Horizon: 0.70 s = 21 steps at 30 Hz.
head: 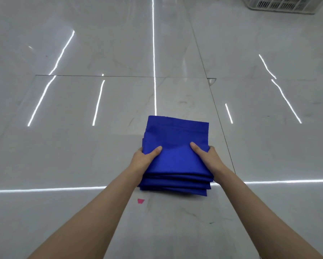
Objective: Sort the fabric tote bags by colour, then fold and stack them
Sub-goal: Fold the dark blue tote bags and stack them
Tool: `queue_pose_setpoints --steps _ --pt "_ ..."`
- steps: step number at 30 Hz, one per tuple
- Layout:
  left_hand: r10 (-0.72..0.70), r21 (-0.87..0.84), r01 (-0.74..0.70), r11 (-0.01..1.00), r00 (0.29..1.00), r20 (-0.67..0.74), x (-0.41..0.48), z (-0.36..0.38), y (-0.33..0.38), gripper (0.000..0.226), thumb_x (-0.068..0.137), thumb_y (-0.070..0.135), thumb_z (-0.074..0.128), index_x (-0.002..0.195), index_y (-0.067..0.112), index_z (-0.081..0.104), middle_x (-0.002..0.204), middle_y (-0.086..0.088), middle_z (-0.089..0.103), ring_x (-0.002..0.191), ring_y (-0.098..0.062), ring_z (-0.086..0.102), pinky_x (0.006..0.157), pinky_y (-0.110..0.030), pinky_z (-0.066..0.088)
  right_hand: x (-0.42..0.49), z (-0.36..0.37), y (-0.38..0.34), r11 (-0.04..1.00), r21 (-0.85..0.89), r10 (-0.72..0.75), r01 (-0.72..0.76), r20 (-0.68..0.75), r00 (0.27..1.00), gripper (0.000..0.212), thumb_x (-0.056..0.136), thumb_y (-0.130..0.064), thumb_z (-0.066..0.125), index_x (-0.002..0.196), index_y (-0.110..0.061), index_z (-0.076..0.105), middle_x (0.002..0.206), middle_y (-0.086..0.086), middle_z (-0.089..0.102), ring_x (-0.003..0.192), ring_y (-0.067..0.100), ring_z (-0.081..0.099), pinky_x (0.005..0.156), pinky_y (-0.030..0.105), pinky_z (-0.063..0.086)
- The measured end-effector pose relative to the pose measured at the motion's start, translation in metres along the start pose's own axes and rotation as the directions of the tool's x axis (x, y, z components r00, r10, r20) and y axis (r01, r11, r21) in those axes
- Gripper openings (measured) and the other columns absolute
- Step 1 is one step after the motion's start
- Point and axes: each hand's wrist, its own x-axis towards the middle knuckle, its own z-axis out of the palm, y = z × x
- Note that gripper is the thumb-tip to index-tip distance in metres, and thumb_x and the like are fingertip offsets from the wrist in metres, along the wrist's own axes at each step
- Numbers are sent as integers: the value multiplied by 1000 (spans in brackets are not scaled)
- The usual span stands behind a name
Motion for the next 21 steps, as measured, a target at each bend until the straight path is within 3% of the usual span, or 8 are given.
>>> queue_pose_setpoints --steps 4,8,12,15,18,21 --pt "-7 -170 24 985 995 101 -11 -16 -4 40 81 37 70 113 18 57 108 0 66 98 -20 63 83 -34 53 -4 14 -5 998 -45 -41 43 47 998 93 59 -70 73 128 -17 42 118 0 61 100 20 64 86 41 56" --pt "36 -183 -18 983 995 91 -14 -31 -5 39 83 38 68 114 19 56 109 2 65 98 -18 63 83 -32 53 -8 28 -14 998 -40 -45 49 98 994 86 66 -65 71 129 -16 39 119 1 58 101 20 63 86 40 55" --pt "71 -125 -69 990 997 10 -15 -62 1 36 82 36 69 111 18 56 102 2 66 89 -14 63 69 -24 51 -17 59 -16 998 45 -56 51 137 989 91 60 -65 75 129 -13 43 120 0 62 102 18 65 90 39 54" --pt "69 -121 -76 990 996 -64 -18 -99 -4 43 79 38 71 113 16 57 103 1 66 91 -18 64 71 -27 50 -25 98 -18 995 67 -87 77 164 983 88 62 -63 75 129 -15 42 121 0 61 104 17 64 91 40 53" --pt "75 -138 -97 986 985 -158 -23 -135 -15 44 78 41 71 112 18 56 104 2 65 93 -19 63 75 -31 50 -35 138 -29 995 60 -94 82 226 970 74 79 -49 70 133 -15 32 126 0 54 110 19 58 97 40 50" --pt "68 -166 -108 980 971 -230 -30 -166 -21 44 78 41 71 112 17 56 104 2 64 92 -19 62 73 -31 50 -38 169 -39 994 72 -96 77 322 942 73 90 -37 60 145 -16 16 132 2 49 114 21 56 100 39 47"
